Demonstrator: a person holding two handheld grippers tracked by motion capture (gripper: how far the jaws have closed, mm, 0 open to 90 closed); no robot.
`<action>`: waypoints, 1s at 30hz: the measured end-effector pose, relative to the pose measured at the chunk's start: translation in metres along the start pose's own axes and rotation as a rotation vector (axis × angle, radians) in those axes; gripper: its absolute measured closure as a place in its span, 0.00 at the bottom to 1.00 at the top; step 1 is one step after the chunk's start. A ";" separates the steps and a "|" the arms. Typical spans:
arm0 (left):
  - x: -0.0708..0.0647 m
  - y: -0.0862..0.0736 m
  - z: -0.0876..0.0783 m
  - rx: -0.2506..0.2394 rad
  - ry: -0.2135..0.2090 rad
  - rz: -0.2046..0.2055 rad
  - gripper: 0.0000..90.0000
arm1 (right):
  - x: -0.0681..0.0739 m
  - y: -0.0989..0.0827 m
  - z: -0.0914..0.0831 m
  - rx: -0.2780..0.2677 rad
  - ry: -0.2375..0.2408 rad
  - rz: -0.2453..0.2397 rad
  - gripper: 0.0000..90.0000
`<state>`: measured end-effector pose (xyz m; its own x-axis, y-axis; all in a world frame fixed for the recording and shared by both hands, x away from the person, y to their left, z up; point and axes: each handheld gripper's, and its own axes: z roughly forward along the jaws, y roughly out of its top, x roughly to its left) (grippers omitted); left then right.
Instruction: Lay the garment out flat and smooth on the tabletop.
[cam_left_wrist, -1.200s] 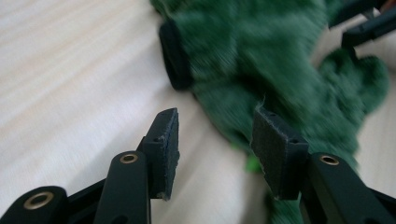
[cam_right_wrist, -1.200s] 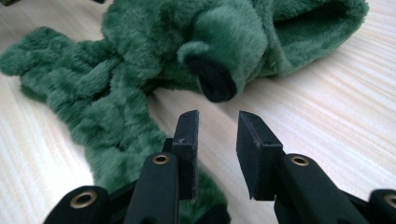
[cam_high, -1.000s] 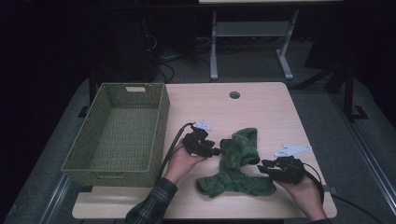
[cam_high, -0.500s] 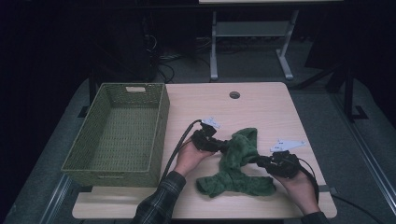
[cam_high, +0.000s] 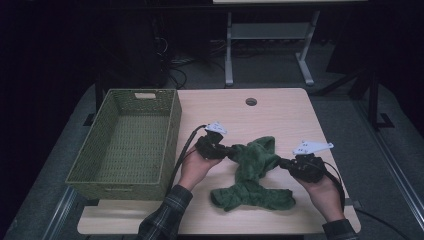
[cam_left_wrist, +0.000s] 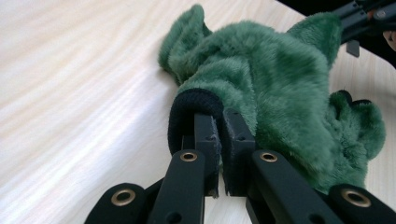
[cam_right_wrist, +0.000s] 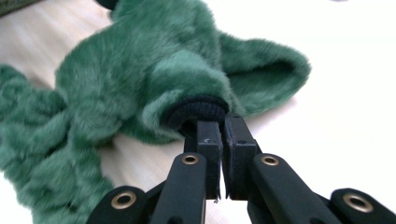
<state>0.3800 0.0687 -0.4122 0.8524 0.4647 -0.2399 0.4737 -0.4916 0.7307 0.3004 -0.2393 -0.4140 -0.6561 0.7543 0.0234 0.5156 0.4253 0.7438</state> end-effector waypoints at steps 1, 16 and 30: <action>0.000 0.000 -0.007 -0.006 0.017 0.002 0.96 | -0.001 0.005 -0.001 -0.002 -0.009 -0.005 0.96; 0.011 -0.025 -0.021 0.053 0.150 -0.130 0.96 | -0.032 0.034 0.025 0.080 -0.015 -0.022 0.97; 0.020 -0.043 0.006 0.144 0.141 -0.135 0.96 | -0.044 0.001 0.061 0.193 0.013 0.040 0.97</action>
<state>0.3783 0.0946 -0.4521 0.7450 0.6261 -0.2303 0.6163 -0.5136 0.5970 0.3634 -0.2418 -0.4550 -0.6394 0.7665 0.0604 0.6369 0.4840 0.6001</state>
